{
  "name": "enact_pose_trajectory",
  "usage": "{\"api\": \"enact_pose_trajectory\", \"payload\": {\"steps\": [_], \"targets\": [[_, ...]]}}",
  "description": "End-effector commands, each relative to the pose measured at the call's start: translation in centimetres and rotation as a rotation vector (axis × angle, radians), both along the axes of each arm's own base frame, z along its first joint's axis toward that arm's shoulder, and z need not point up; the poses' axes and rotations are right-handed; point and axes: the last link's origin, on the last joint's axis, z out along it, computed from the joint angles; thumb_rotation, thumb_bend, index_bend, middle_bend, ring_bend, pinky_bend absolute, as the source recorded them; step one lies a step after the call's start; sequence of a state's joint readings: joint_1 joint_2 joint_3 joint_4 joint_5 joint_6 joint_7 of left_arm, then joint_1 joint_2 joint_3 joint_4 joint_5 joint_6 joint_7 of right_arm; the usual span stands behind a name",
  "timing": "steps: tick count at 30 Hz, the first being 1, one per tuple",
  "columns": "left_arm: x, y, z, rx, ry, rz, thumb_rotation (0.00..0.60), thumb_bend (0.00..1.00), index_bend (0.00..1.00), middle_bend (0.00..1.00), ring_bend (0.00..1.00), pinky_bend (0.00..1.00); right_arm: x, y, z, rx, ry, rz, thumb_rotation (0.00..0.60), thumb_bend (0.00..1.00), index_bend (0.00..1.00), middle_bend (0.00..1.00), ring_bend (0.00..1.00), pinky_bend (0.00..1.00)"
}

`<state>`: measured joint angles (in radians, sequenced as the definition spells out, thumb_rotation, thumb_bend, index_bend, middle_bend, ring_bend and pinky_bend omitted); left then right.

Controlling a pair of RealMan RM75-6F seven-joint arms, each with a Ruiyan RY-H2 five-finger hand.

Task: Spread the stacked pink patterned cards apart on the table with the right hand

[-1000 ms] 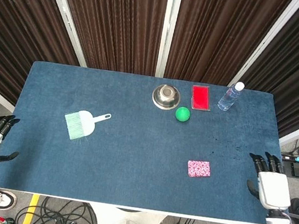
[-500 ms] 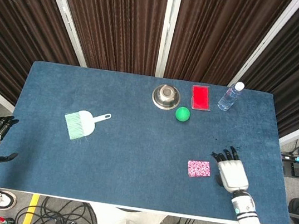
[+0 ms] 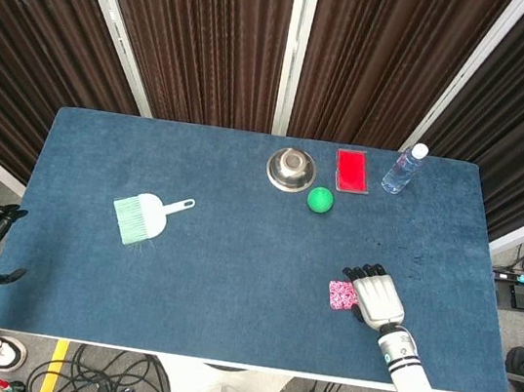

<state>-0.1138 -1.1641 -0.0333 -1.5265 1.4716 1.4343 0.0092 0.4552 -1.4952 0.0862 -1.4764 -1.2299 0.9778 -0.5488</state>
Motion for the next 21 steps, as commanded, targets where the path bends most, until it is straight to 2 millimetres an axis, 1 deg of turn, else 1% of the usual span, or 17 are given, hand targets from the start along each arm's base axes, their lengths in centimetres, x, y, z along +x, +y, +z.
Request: {"api": "enact_pose_trajectory", "payload": {"steps": [1, 8, 16, 21], "targets": [[-0.14, -0.11, 0.08, -0.001, -0.001, 0.004, 0.6, 0.0, 0.16, 0.13, 0.11, 0.24, 0.09, -0.01, -0.38, 0.011, 0.009, -0.001, 0.6, 0.22, 0.26, 0.29, 0.16, 0.1], [-0.37, -0.36, 0.34, -0.004, -0.015, 0.012, 0.6, 0.0, 0.16, 0.13, 0.11, 0.24, 0.39, 0.07, -0.77, 0.017, 0.02, 0.003, 0.6, 0.22, 0.27, 0.29, 0.16, 0.09], [-0.51, -0.42, 0.69, 0.002, -0.034, 0.014, 0.6, 0.0, 0.16, 0.13, 0.11, 0.24, 0.87, 0.26, -0.56, 0.018, 0.023, 0.017, 0.6, 0.22, 0.27, 0.29, 0.15, 0.07], [-0.53, -0.47, 0.71, -0.002, -0.039, 0.015, 0.6, 0.0, 0.16, 0.13, 0.11, 0.24, 0.83, 0.42, -0.32, 0.019, 0.033, 0.013, 0.6, 0.21, 0.27, 0.29, 0.14, 0.06]]}}
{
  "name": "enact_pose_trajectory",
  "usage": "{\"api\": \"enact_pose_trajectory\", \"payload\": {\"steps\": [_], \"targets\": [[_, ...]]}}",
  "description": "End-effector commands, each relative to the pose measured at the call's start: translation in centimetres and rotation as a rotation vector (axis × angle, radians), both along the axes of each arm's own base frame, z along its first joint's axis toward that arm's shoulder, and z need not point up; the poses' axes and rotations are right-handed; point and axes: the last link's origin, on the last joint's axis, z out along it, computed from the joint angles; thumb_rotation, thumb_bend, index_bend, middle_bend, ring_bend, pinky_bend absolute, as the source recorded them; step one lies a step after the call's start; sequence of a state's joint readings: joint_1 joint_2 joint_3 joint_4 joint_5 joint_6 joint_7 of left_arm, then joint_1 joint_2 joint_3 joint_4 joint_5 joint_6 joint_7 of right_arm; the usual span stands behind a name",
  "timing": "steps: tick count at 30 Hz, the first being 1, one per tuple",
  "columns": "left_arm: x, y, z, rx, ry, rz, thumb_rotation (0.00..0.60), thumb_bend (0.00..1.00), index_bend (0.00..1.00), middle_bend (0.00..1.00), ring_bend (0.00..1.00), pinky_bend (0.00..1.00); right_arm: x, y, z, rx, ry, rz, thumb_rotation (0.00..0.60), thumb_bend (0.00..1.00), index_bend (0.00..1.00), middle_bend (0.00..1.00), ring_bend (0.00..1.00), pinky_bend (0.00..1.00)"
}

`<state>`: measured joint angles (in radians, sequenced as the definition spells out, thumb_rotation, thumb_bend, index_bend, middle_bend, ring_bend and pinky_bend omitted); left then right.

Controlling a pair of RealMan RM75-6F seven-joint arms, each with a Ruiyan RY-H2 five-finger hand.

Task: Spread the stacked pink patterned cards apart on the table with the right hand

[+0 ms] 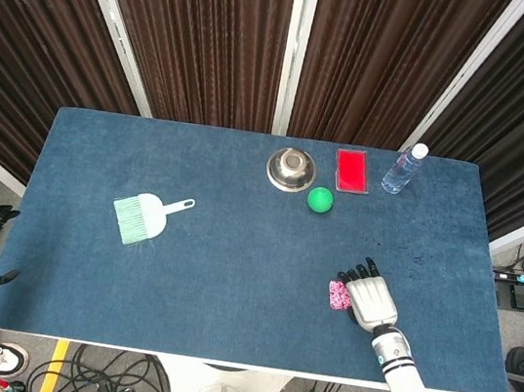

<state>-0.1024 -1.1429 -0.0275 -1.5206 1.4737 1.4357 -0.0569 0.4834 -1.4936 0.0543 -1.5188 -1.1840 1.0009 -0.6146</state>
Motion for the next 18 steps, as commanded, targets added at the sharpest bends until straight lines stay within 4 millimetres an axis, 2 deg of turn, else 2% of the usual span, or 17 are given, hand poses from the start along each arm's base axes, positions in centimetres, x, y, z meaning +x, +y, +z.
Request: {"api": "enact_pose_trajectory", "payload": {"steps": [1, 18], "targets": [[0.0, 0.0, -0.04, -0.003, -0.001, 0.001, 0.6, 0.0, 0.16, 0.13, 0.11, 0.24, -0.06, 0.03, 0.04, 0.004, 0.007, -0.003, 0.6, 0.21, 0.27, 0.29, 0.14, 0.06], [-0.27, -0.02, -0.12, -0.009, -0.004, 0.013, 0.6, 0.0, 0.16, 0.13, 0.11, 0.24, -0.32, -0.2, -0.43, 0.003, 0.036, -0.014, 0.6, 0.22, 0.28, 0.31, 0.14, 0.06]]}}
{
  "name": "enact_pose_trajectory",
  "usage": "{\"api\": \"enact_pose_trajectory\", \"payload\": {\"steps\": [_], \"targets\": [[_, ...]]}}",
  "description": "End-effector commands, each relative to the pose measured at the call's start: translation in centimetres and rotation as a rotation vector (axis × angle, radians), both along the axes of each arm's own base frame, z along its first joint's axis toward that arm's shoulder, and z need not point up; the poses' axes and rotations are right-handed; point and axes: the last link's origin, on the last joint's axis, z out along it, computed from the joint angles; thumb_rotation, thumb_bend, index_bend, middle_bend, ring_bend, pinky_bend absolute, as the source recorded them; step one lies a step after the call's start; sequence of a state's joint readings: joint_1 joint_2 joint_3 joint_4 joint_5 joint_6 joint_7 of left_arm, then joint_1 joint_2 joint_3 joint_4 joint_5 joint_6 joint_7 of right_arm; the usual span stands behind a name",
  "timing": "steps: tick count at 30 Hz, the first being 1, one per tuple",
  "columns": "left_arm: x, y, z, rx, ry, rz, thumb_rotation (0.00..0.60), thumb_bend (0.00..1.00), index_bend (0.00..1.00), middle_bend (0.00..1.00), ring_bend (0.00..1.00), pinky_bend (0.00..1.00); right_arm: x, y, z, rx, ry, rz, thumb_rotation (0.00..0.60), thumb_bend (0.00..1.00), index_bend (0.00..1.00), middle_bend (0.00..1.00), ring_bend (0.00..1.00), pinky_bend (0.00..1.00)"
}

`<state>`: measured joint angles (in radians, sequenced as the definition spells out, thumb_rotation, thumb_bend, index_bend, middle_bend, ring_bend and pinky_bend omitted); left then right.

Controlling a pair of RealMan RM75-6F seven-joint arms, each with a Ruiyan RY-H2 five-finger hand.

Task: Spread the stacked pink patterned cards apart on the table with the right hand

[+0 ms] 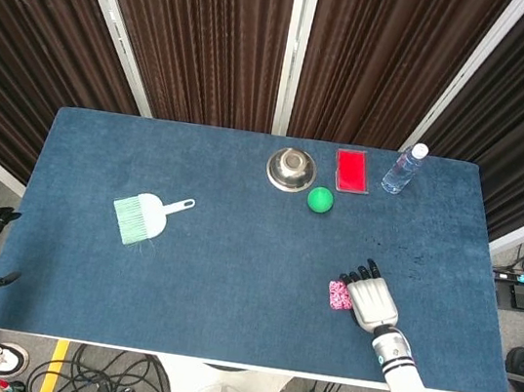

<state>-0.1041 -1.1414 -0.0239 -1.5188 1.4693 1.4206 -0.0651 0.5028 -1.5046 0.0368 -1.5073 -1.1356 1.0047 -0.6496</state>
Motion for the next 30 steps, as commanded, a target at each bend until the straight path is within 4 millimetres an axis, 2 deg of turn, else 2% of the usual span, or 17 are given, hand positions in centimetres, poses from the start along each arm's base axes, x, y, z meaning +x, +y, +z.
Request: {"api": "enact_pose_trajectory", "payload": {"steps": [1, 13, 24, 30], "targets": [[-0.12, 0.01, 0.04, 0.007, 0.0, 0.004, 0.6, 0.0, 0.16, 0.13, 0.11, 0.24, 0.01, -0.09, -0.08, -0.004, 0.002, 0.001, 0.6, 0.22, 0.28, 0.31, 0.15, 0.06], [-0.36, -0.03, 0.09, 0.01, -0.004, 0.015, 0.6, 0.0, 0.16, 0.13, 0.11, 0.24, -0.02, -0.17, -0.45, 0.003, 0.008, 0.0, 0.6, 0.22, 0.29, 0.32, 0.15, 0.06], [-0.47, 0.0, -0.01, 0.006, -0.005, 0.017, 0.6, 0.0, 0.16, 0.13, 0.11, 0.24, 0.07, -0.28, -0.5, -0.015, 0.002, 0.013, 0.6, 0.26, 0.37, 0.38, 0.16, 0.06], [-0.45, 0.08, -0.07, 0.005, -0.007, 0.018, 0.6, 0.0, 0.16, 0.13, 0.11, 0.24, 0.11, -0.27, -0.47, -0.017, -0.006, 0.013, 0.6, 0.26, 0.38, 0.39, 0.16, 0.06]]}}
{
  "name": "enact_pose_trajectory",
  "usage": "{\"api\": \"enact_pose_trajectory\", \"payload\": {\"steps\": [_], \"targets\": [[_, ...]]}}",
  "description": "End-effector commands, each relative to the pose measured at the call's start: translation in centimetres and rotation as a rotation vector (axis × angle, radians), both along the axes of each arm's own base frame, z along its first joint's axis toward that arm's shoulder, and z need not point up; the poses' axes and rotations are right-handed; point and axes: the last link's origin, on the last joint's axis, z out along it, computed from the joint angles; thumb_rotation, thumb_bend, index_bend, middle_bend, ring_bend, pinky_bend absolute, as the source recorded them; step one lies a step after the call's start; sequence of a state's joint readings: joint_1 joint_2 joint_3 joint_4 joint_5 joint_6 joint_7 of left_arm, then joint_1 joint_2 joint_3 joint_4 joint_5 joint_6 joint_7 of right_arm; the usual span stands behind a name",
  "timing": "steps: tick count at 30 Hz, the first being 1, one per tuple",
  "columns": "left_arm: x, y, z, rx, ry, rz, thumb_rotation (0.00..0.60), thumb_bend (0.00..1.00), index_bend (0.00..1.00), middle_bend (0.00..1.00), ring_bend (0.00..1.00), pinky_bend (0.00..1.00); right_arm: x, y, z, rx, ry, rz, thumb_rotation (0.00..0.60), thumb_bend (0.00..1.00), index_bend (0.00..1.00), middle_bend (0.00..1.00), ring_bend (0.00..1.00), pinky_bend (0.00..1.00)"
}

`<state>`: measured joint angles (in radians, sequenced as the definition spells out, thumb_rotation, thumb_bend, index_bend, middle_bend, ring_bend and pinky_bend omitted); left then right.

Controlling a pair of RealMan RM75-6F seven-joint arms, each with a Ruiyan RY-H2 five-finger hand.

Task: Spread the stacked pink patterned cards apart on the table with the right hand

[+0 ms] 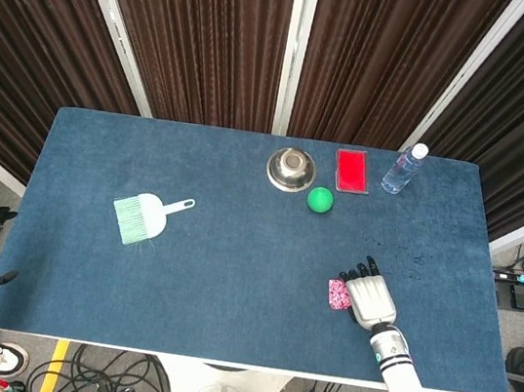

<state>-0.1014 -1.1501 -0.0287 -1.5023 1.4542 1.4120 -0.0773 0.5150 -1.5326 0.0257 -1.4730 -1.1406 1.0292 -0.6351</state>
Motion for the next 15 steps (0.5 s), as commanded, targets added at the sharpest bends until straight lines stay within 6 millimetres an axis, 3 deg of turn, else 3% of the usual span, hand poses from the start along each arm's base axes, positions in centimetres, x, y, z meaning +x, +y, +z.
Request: {"api": "enact_pose_trajectory", "payload": {"steps": [1, 15], "targets": [[0.08, 0.1, -0.03, -0.001, -0.001, -0.001, 0.6, 0.0, 0.16, 0.13, 0.11, 0.24, 0.05, 0.02, 0.04, 0.0, -0.004, 0.002, 0.6, 0.26, 0.38, 0.39, 0.16, 0.06], [-0.02, -0.04, 0.0, -0.004, 0.0, 0.004, 0.6, 0.0, 0.16, 0.13, 0.11, 0.24, 0.64, -0.44, 1.02, -0.025, -0.038, 0.009, 0.6, 0.26, 0.38, 0.39, 0.16, 0.06]]}}
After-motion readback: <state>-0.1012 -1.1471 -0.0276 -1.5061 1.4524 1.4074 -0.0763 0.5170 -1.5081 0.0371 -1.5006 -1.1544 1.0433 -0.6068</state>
